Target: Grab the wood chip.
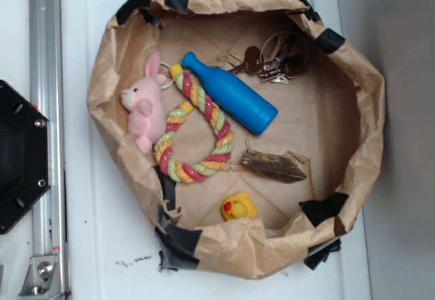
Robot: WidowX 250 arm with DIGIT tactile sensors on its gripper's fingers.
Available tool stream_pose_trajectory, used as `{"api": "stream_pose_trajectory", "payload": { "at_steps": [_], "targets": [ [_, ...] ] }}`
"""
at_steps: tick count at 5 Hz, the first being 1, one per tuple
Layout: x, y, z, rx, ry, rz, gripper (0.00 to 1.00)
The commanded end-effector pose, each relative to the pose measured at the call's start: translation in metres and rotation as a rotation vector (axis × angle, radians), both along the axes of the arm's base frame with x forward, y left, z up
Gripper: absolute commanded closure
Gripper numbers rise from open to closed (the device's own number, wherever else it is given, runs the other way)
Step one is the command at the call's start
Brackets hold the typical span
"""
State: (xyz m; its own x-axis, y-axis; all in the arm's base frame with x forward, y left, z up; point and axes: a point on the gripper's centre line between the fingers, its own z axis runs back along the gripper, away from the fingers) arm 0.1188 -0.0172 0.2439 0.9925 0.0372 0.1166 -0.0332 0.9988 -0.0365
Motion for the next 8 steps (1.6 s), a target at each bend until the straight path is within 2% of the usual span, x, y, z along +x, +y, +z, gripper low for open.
{"api": "stream_pose_trajectory", "payload": {
  "at_steps": [1, 2, 3, 4, 5, 6, 7, 8],
  "targets": [
    [0.000, 0.000, 0.000, 0.000, 0.000, 0.000, 0.00],
    [0.050, 0.010, -0.037, 0.047, -0.026, 0.095, 0.00],
    [0.096, 0.008, -0.076, 0.087, -0.021, 0.144, 0.00],
    [0.124, 0.014, -0.113, 0.085, 0.031, 0.143, 0.00],
    [0.137, 0.040, -0.133, 0.072, 0.080, 0.179, 0.00],
    [0.149, 0.045, -0.146, 0.053, 0.073, 0.156, 0.00],
    [0.157, 0.015, -0.155, 0.058, 0.008, 0.051, 0.00],
    [0.160, -0.011, -0.160, 0.012, -0.014, 0.011, 0.00]
  ]
}}
